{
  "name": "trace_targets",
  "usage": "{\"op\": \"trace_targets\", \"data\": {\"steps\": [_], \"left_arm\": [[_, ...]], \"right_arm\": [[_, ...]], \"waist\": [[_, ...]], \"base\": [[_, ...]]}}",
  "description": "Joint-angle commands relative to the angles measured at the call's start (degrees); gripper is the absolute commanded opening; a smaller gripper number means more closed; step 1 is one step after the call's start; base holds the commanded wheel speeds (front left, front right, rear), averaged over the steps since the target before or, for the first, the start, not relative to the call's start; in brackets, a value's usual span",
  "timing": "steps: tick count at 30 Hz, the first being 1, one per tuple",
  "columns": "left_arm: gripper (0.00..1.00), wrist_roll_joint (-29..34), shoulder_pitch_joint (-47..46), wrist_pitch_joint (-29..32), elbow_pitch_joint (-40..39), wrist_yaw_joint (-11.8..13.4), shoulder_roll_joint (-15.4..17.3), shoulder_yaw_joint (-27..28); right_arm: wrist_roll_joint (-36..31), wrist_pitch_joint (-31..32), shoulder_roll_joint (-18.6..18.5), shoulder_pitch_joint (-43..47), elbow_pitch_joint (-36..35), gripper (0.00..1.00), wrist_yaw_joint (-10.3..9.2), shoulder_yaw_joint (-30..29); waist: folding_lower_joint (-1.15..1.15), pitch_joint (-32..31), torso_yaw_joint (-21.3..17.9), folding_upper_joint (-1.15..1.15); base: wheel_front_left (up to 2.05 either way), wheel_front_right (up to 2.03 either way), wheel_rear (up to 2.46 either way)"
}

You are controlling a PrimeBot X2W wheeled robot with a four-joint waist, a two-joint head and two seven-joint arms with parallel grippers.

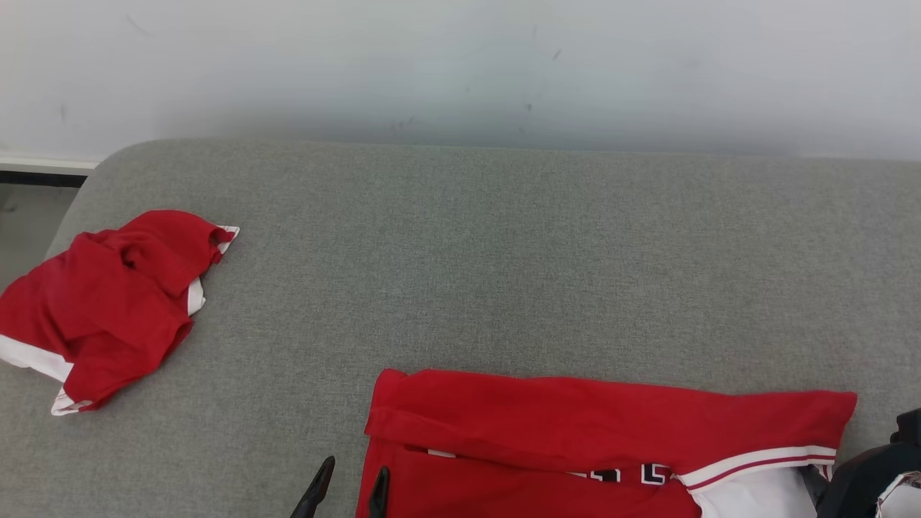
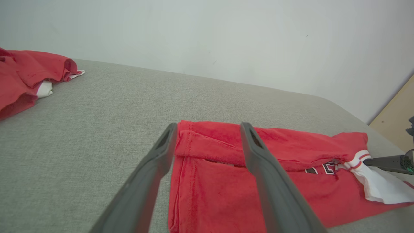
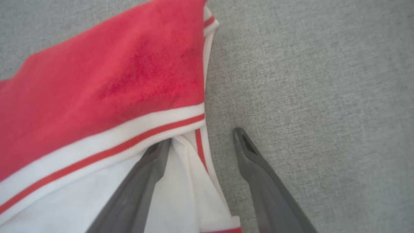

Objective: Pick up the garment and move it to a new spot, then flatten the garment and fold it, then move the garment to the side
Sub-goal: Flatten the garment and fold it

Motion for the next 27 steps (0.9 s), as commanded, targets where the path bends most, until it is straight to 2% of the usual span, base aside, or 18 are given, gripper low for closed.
{"op": "trace_targets", "data": {"steps": [1,6,10,21,27], "left_arm": [[1.00,0.32,-0.31,-0.22,0.24,-0.19,0.05,-0.06],[1.00,-0.04,0.17,-0.23,0.54,-0.05,-0.14,0.09],[1.00,-0.29,0.48,-0.23,0.69,-0.01,-0.25,0.22],[1.00,-0.24,1.13,-0.23,0.68,-0.25,-0.53,0.14],[1.00,-0.45,1.39,-0.23,0.89,-0.24,-0.93,-0.09]], "right_arm": [[0.79,1.85,4.13,1.74,3.25,0.00,0.90,3.48],[-1.30,0.31,0.93,2.04,3.58,0.00,0.51,2.28],[-4.55,-1.04,0.05,0.92,3.70,0.00,0.33,-0.86],[-18.28,-4.26,-0.48,-5.20,2.20,0.00,0.46,-18.80],[-23.79,-1.72,0.69,-6.30,-2.99,0.00,0.46,-23.70]], "waist": [[0.01,-0.36,0.06,0.01],[0.01,-1.50,-0.36,0.01],[0.01,-2.30,-1.04,0.01],[0.01,-3.37,-2.07,0.01],[0.01,-4.12,-2.14,0.01]], "base": [[0.00,0.00,0.00],[0.00,0.00,0.00],[0.00,0.00,0.00],[0.00,0.00,0.00],[0.00,0.00,0.00]]}}
